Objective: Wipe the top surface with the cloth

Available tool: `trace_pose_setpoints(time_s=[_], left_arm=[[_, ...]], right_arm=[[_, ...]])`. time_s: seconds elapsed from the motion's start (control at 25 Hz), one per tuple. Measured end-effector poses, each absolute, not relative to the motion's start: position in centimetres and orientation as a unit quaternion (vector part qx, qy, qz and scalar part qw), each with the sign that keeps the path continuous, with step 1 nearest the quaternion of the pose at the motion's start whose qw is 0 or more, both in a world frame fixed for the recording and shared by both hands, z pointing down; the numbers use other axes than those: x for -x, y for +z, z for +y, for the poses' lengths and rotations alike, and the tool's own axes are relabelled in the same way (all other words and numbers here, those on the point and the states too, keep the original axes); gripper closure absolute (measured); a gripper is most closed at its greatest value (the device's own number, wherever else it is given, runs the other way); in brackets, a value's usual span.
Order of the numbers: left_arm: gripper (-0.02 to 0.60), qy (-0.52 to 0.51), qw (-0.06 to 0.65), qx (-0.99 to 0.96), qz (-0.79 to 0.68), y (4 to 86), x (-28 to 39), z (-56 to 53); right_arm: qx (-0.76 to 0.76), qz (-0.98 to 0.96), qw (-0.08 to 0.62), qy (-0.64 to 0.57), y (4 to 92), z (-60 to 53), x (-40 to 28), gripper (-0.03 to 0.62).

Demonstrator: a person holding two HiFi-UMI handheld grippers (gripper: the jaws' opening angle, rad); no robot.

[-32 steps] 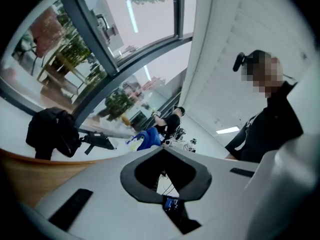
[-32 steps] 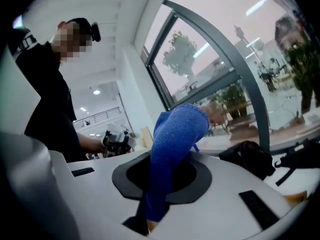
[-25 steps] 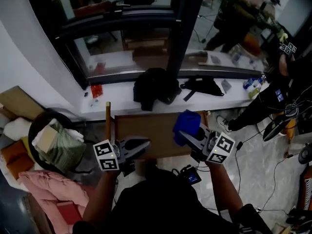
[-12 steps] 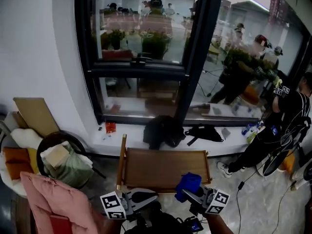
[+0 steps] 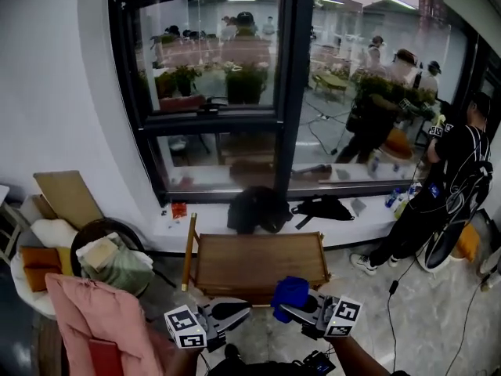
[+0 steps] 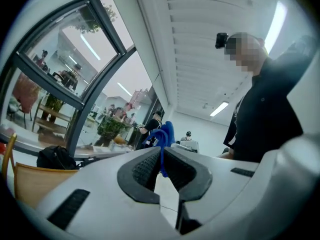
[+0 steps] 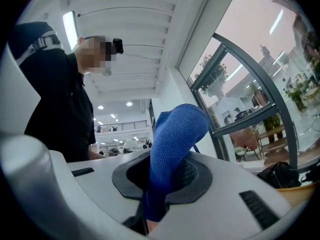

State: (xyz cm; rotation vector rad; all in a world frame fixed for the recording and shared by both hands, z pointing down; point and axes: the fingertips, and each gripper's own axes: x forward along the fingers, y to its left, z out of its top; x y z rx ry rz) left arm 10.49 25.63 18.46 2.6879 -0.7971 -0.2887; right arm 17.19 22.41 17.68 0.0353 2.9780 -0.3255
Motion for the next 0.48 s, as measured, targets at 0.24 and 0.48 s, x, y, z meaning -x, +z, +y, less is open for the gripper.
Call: trace_pose_setpoints(time_s=[0.24,0.48], left_arm=[[0.571,-0.069,0.176,-0.933,-0.307,19.4,-15.8,27.5],[0.571,-0.029,0.194,-0.919,-0.342,21.4,-17.3,30.1]], right_arm=[[-0.025,0.994,0.052,-0.093,19.9,26.1,-21.3,0.534],[-0.034,0.994,0.047,-0.088,20.2,28.8,-21.8,0.534]])
